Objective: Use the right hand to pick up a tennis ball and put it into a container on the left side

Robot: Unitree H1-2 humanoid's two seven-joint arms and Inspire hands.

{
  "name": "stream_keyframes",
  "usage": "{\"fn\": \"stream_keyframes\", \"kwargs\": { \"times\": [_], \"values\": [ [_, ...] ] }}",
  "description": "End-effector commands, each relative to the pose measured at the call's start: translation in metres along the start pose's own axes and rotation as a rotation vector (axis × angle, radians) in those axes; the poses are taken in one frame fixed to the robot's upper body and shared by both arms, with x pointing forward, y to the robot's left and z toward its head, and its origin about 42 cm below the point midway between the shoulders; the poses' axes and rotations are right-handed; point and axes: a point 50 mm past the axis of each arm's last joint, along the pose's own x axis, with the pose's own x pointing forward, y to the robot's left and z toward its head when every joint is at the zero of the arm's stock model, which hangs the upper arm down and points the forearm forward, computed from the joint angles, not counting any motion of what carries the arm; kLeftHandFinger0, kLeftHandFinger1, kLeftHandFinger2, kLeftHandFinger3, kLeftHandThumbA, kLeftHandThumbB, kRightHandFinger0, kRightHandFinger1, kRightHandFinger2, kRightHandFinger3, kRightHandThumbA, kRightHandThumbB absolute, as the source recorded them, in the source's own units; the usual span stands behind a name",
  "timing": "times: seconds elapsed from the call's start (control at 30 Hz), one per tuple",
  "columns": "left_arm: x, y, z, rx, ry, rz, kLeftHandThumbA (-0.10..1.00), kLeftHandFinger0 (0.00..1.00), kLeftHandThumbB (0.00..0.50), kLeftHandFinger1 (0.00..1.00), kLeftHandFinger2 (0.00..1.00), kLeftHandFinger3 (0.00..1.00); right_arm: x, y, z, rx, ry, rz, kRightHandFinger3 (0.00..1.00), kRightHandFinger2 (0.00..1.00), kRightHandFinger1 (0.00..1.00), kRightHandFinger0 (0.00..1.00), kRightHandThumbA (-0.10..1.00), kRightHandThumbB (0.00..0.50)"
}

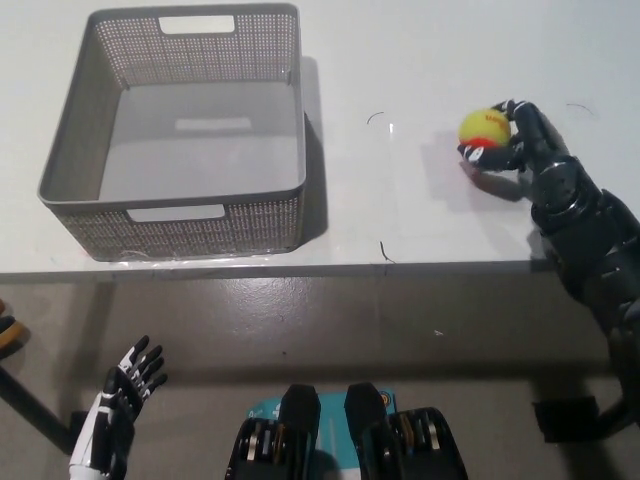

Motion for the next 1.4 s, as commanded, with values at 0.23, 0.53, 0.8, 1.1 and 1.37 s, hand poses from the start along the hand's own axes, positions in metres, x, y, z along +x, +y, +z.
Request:
{"fn": "stream_keyframes", "kwargs": {
  "times": [0.23,0.53,0.8,1.1,1.37],
  "values": [
    [0.008,0.011,0.009,0.031,-0.038,-0.012,1.0,1.0,0.232,1.0,1.0,1.0,0.008,-0.026,0.049,0.25,-0.198,-0.16,0.74,0.74,0.36,0.0,-0.1,0.127],
    [0.009,0.01,0.01,0.029,-0.035,-0.016,1.0,1.0,0.237,1.0,1.0,1.0,0.01,-0.044,0.135,0.258,-0.425,-0.186,0.73,0.69,0.28,0.0,-0.1,0.117],
    [0.009,0.01,0.01,0.036,-0.04,-0.022,1.0,1.0,0.218,1.0,1.0,1.0,-0.003,-0.034,0.21,0.252,-0.582,-0.145,0.78,0.74,0.34,0.0,-0.1,0.124],
    [0.01,0.008,0.01,0.028,-0.028,-0.035,1.0,1.0,0.218,1.0,1.0,1.0,-0.025,0.019,0.268,0.214,-0.697,-0.015,0.81,0.77,0.45,0.06,-0.1,0.168],
    [0.011,0.007,0.01,0.05,-0.029,-0.044,1.0,1.0,0.219,1.0,1.0,1.0,-0.054,0.075,0.309,0.129,-0.813,0.093,0.84,0.74,0.37,0.0,-0.1,0.114]
  ]
}}
